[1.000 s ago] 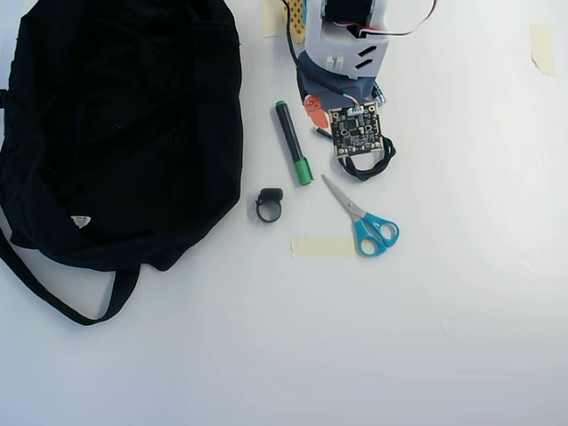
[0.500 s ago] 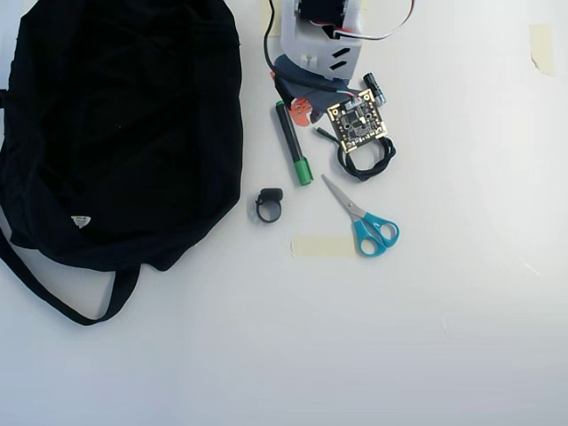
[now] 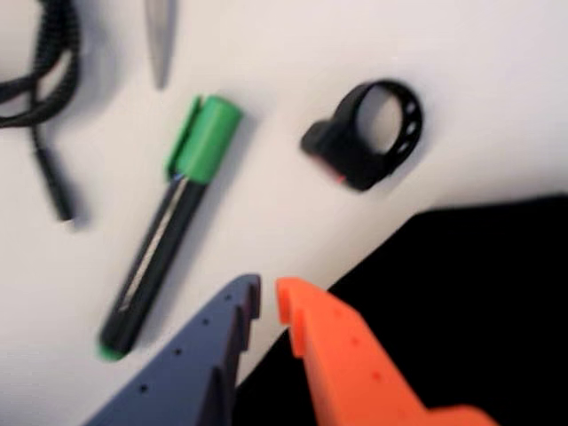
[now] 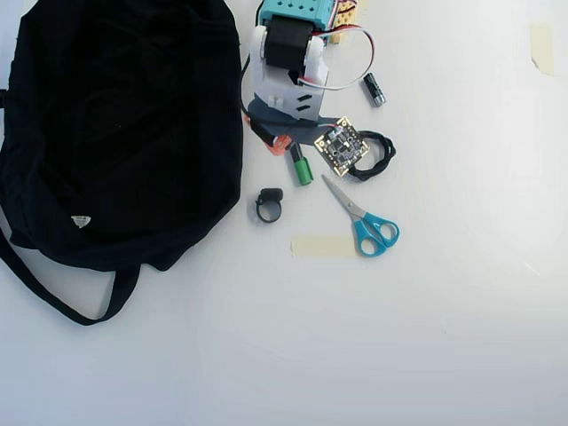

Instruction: Put the bike light into the black bag

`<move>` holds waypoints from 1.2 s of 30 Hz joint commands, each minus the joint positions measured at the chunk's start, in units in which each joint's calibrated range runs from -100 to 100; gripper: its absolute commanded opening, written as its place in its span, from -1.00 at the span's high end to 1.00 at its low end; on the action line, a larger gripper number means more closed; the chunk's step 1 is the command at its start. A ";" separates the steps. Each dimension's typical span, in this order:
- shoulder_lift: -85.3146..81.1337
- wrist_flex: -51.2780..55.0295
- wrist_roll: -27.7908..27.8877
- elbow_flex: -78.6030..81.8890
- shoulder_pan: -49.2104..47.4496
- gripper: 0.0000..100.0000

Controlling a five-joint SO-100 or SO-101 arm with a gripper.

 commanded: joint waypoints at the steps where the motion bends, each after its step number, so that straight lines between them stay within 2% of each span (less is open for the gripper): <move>1: 1.62 -4.09 2.43 -2.32 0.31 0.96; 10: 5.93 -8.14 6.41 -2.32 0.31 0.95; 18: 8.84 -10.12 9.77 -2.41 1.35 0.77; 36: 14.65 -13.91 15.95 -4.84 0.98 0.76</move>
